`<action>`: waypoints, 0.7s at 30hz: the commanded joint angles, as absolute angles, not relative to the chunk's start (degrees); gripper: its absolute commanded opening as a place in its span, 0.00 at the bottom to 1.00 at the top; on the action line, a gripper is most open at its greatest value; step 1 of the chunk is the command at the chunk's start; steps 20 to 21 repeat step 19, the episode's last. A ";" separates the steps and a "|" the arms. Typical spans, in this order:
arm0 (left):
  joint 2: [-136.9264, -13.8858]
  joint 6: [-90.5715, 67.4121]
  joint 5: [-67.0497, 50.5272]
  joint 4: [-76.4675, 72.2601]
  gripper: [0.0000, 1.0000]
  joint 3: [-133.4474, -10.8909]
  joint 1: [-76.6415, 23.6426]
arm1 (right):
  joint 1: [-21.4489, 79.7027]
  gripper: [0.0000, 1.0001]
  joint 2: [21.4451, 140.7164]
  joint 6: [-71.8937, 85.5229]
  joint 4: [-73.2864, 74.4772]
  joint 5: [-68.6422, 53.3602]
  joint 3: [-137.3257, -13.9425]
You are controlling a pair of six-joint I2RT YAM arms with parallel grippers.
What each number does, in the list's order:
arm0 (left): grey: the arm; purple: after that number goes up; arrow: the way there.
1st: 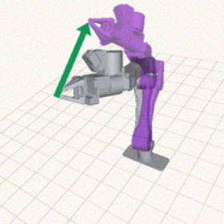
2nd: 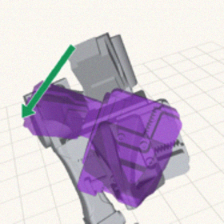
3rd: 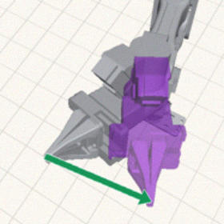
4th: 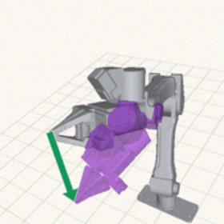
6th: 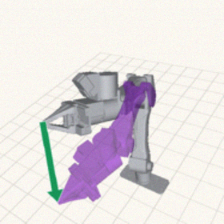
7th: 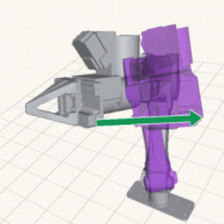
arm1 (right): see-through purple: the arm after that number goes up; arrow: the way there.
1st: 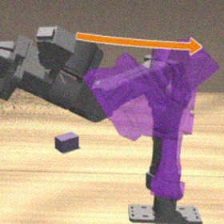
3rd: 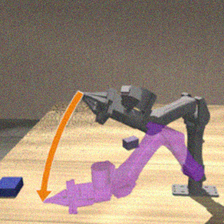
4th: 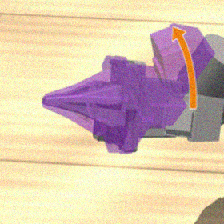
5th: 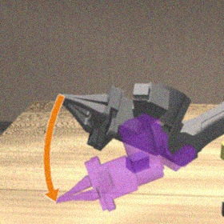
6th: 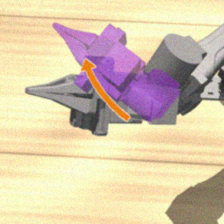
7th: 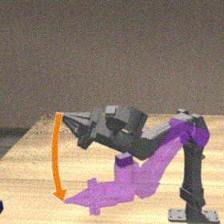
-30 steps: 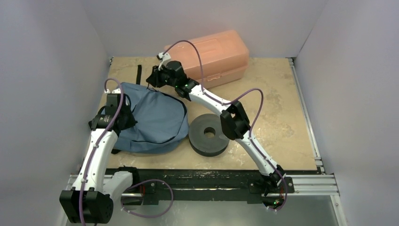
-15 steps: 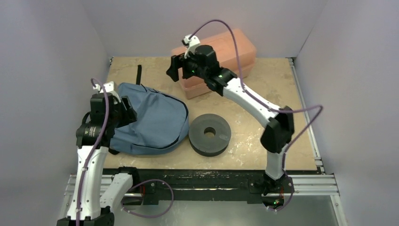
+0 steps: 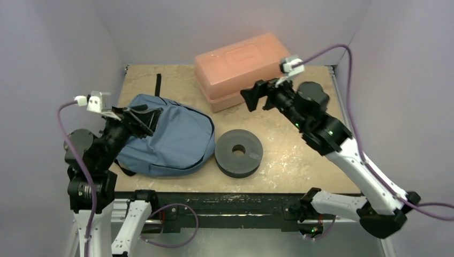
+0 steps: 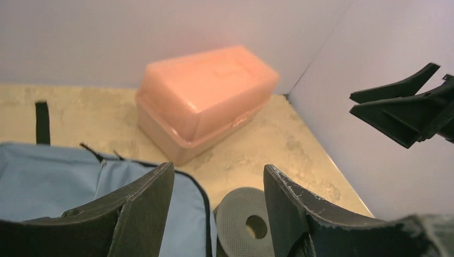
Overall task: Pack the student bag
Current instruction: Reset both arms
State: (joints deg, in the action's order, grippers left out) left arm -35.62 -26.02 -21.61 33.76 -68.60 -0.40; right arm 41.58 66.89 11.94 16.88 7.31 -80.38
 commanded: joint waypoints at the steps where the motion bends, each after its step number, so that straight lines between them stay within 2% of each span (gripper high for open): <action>1: -30.43 -28.63 -24.48 21.75 0.62 -69.38 -0.26 | 41.66 0.99 53.85 9.57 17.32 17.17 -76.39; 11: -21.14 -28.41 -16.27 20.42 0.67 -66.17 -0.26 | 41.65 0.99 35.20 11.98 18.26 30.65 -71.13; 16: -20.78 -29.44 -16.52 21.12 0.67 -65.67 -0.21 | 41.63 0.99 30.13 12.84 17.31 30.60 -69.26; 21: -21.29 -30.30 -17.02 20.97 0.67 -65.45 -0.26 | 41.66 0.99 30.20 13.58 20.29 32.56 -70.63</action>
